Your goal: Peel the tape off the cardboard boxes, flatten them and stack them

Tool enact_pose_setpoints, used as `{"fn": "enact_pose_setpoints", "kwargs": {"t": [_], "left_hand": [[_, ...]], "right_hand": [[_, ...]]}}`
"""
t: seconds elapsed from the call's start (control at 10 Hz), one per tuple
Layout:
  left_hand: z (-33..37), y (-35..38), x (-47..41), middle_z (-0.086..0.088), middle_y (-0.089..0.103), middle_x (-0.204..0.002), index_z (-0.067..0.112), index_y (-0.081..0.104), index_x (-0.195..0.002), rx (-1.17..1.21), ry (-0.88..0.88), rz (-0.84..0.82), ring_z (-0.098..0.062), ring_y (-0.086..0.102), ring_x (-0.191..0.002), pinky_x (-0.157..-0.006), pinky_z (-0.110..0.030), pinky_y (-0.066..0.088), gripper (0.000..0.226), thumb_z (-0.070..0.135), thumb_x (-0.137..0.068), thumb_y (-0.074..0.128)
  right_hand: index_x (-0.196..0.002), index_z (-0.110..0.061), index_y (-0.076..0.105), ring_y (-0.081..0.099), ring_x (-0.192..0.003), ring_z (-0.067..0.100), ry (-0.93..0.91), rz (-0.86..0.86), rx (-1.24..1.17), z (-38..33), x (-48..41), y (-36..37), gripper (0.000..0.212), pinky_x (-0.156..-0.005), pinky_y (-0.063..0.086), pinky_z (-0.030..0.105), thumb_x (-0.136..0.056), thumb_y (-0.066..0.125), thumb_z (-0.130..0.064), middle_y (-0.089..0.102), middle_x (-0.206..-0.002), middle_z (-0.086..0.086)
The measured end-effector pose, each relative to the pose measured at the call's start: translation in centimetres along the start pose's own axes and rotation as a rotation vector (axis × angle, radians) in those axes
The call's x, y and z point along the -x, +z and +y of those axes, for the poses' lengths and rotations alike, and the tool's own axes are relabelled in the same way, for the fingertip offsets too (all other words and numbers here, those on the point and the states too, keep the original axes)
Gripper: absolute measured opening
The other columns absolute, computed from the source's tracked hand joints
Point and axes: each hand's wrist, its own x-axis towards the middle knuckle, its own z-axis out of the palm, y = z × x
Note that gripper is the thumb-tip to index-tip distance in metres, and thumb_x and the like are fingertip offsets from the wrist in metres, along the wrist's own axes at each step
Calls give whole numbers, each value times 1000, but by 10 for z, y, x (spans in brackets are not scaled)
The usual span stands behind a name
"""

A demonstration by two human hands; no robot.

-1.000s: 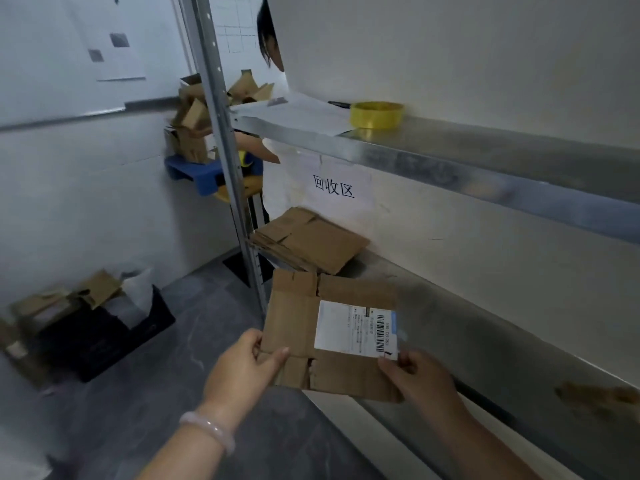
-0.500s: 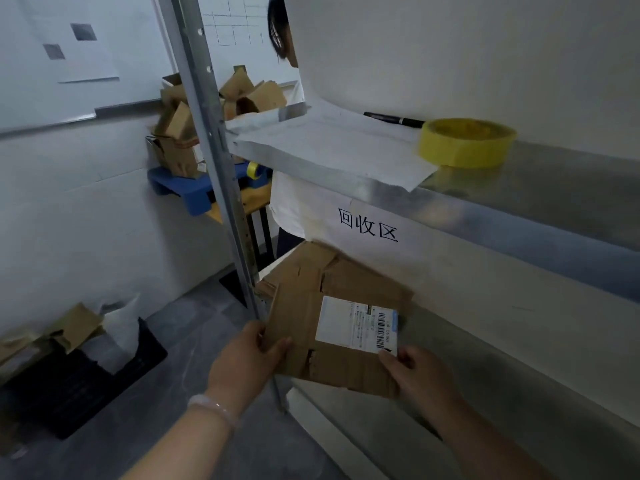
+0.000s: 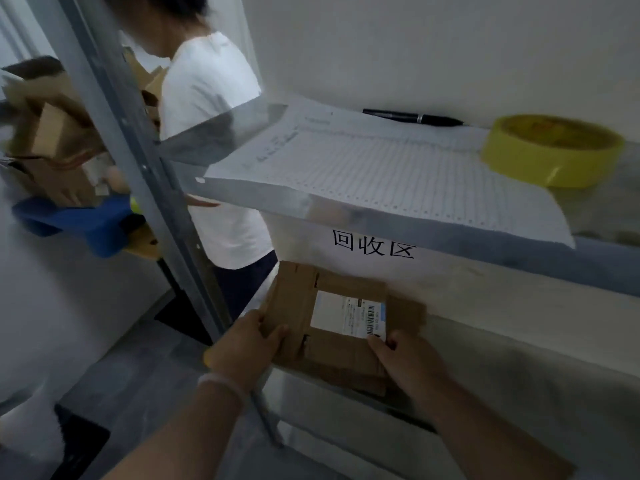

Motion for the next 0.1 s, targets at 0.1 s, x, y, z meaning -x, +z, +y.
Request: {"fn": "enact_pose_setpoints", "kwargs": {"t": [0.1], "left_hand": [[-9, -1, -27, 2, 61, -97, 24, 53, -108, -44, 44, -21, -20, 60, -85, -77, -36, 52, 46, 62, -83, 49]], "right_hand": [[-93, -25, 58, 61, -81, 14, 79, 66, -76, -11, -4, 13, 35, -63, 45, 24, -92, 49, -59, 68, -97, -2]]}}
